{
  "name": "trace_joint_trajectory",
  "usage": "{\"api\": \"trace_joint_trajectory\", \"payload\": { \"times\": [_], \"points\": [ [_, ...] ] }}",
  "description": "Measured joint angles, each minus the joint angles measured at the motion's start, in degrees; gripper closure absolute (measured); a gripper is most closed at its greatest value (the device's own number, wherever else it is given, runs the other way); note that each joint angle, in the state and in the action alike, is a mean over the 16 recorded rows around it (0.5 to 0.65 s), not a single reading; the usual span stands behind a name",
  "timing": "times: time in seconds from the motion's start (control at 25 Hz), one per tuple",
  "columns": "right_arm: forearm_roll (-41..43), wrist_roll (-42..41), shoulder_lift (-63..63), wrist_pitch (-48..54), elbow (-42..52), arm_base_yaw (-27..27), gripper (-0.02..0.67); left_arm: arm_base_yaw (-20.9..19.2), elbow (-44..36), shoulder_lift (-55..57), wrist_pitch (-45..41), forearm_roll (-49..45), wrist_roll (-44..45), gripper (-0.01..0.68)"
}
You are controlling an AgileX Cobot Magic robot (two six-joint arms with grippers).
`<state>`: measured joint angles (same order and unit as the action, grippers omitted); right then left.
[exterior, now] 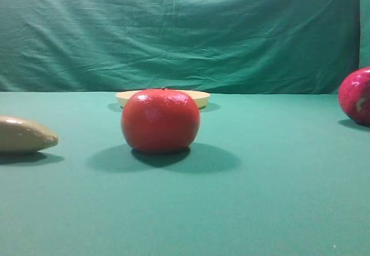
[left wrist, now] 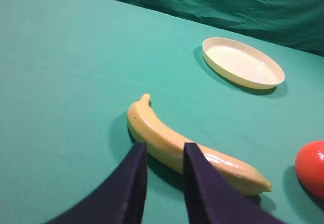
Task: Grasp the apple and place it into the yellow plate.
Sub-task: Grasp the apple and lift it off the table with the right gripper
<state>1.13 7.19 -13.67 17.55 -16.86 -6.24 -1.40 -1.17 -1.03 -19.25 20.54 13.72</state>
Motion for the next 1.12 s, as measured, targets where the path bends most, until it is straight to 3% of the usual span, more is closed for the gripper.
{"api": "trace_joint_trajectory", "payload": {
  "times": [0.44, 0.8, 0.92, 1.12],
  "points": [
    [-0.02, -3.21, -28.71, 13.64, -17.32, 0.0, 0.649, 0.0, 0.0, 0.0, 0.0, 0.0, 0.0, 0.516],
    [-0.02, -5.9, -45.36, 15.13, -25.04, 0.0, 0.631, 0.0, 0.0, 0.0, 0.0, 0.0, 0.0, 0.516],
    [-0.02, -6.87, -49.21, 14.34, -26.7, 0.0, 0.571, 0.0, 0.0, 0.0, 0.0, 0.0, 0.0, 0.516],
    [-0.11, -8.33, -54.88, 12.92, -29.13, 0.0, 0.382, 0.0, 0.0, 0.0, 0.0, 0.0, 0.0, 0.516]
  ]
}}
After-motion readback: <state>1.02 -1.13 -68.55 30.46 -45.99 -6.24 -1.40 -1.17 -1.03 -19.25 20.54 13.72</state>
